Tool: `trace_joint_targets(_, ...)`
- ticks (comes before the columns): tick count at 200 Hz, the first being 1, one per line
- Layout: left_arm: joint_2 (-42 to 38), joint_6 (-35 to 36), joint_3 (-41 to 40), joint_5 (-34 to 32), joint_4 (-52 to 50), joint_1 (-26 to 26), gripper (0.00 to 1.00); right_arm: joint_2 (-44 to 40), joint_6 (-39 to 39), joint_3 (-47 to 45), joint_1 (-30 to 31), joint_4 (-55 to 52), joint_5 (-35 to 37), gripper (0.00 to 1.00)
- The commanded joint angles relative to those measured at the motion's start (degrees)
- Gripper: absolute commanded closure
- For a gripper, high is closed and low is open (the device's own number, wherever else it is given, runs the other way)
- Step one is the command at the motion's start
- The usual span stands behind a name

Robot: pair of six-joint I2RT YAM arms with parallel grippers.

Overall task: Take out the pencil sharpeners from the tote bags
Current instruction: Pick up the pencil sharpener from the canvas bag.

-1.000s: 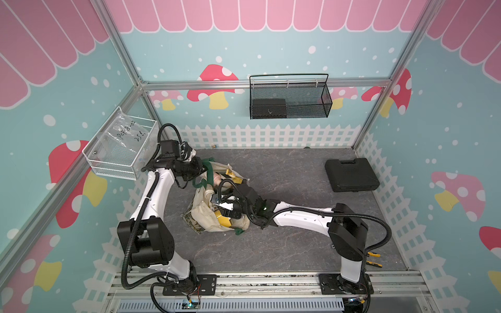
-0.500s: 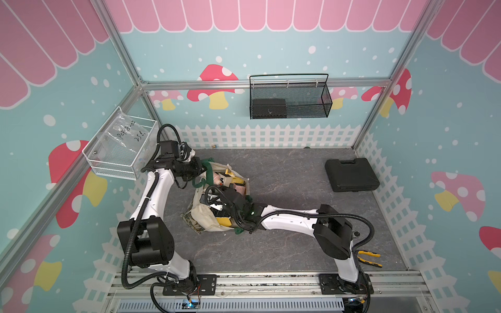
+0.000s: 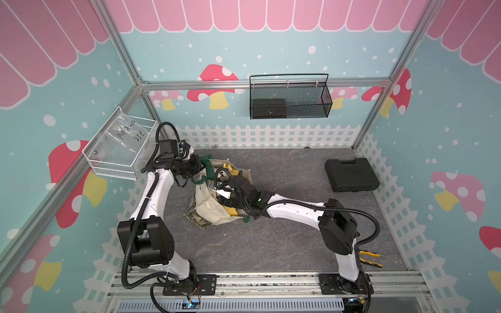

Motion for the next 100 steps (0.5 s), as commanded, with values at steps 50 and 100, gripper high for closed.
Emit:
trace_joint_targets(50, -0.9, -0.9, -0.3, 3.6, -1.5, 0.3, 1.00, -3.2, 6.2, -3.7, -6.2, -2.3, -9.5, 0.30)
trace_joint_targets(100, -0.9, -0.8, -0.6, 3.5, -1.6, 0.4, 1.00, -1.9, 10.2, -3.6, -6.3, -2.7, -8.0, 0.27)
